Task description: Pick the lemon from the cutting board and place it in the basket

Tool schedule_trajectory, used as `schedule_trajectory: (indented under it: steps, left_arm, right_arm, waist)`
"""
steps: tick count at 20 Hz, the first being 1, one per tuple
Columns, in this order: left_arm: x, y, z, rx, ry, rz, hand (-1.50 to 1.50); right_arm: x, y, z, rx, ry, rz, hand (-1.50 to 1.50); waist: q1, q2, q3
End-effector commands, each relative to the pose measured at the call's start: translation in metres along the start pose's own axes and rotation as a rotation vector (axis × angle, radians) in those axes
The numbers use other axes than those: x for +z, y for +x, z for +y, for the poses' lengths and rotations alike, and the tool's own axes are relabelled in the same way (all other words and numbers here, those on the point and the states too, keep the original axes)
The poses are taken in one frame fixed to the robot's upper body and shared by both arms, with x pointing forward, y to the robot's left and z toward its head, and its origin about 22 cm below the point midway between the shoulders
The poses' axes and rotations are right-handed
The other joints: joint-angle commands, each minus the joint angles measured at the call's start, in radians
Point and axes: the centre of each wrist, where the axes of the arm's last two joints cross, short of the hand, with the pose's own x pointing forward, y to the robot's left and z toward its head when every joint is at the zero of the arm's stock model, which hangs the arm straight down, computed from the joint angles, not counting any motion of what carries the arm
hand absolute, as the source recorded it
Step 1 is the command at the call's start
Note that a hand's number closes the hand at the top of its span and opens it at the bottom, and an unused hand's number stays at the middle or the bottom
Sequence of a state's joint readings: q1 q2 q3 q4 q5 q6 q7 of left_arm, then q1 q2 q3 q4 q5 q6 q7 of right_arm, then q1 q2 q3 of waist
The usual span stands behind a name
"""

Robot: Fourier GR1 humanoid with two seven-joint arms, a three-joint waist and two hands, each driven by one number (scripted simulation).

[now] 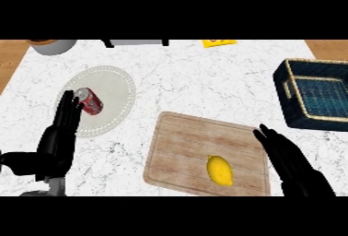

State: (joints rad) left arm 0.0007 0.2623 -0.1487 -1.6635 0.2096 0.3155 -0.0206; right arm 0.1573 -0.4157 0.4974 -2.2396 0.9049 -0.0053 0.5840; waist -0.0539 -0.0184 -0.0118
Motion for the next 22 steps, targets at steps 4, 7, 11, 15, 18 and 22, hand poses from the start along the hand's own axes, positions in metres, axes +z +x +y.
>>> schedule_trajectory:
  steps: [4,7,11,15,18,22]
  left_arm:
    - [0.007,-0.004,-0.007,0.021,-0.048,-0.01,0.0]
    - [-0.002,0.004,-0.015,0.025,-0.051,-0.022,0.0]
    - [0.007,0.0,-0.011,0.021,-0.062,-0.02,0.0]
    - [-0.001,0.003,-0.013,0.009,-0.055,-0.039,0.0]
    - [-0.008,0.0,-0.002,0.012,-0.058,-0.006,0.0]
    - [0.011,-0.005,-0.015,0.027,-0.055,-0.024,0.0]
  right_arm:
    - [0.038,0.042,-0.039,0.185,0.221,0.108,-1.5]
    - [0.03,0.06,-0.044,0.187,0.277,0.116,-1.5]
    - [0.018,0.086,-0.04,0.197,0.285,0.145,-1.5]
    - [0.002,0.099,-0.027,0.266,0.283,0.206,-1.5]
    - [0.003,0.085,-0.017,0.305,0.306,0.253,-1.5]
    - [0.009,0.09,-0.017,0.269,0.307,0.276,-1.5]
  waist:
    - [0.044,0.011,0.002]
    - [0.058,0.018,0.007]
    - [0.066,0.017,0.008]
    - [0.058,0.017,0.008]
    - [0.046,0.017,0.009]
    - [0.051,0.014,0.01]
